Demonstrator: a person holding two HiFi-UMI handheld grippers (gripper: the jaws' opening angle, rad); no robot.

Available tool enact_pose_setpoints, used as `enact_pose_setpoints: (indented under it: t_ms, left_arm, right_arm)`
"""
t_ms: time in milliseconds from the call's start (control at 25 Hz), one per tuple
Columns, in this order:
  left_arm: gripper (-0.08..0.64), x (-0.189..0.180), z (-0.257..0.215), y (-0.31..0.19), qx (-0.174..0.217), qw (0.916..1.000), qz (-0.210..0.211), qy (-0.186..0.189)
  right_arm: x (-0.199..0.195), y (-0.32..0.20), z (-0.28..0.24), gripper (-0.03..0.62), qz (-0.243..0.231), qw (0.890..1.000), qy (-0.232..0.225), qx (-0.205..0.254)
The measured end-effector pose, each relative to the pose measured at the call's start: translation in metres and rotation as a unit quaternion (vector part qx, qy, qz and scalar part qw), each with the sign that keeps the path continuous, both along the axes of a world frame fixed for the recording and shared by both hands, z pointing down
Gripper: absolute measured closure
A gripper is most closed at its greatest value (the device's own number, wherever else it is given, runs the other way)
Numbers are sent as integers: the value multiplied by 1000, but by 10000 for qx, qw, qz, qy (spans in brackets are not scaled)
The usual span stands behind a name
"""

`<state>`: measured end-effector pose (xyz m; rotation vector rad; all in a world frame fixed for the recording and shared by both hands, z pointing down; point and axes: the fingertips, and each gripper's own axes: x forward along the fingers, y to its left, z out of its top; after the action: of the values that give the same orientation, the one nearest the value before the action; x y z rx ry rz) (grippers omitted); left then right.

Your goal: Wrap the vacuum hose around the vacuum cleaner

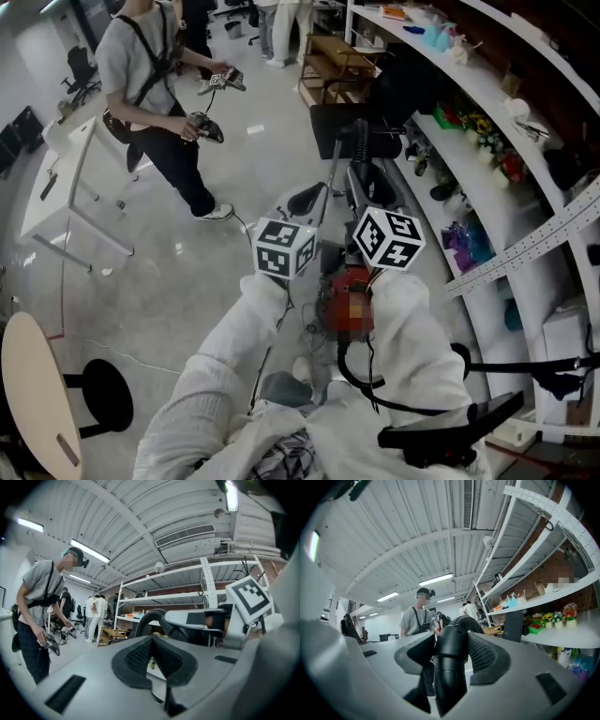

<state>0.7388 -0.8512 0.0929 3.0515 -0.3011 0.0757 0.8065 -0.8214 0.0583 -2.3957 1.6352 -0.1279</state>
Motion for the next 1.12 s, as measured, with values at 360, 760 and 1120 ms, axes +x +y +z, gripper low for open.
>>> enact_pose_setpoints:
  t_ms: [360, 760, 1120]
  left_arm:
    - [557, -82, 59, -109, -488, 9952, -831, -149]
    - [557, -231, 122, -155, -1029, 9707, -2154, -284]
    - [557, -341, 142, -58, -1200, 9561, -2665, -227]
  right_arm:
    - [-84, -131, 52, 360, -951, 9947, -272, -276]
    - [-245, -179, 124, 360, -2335, 9659, -776, -810]
    - [-350, -80, 151, 360, -2737, 9531, -762, -1039]
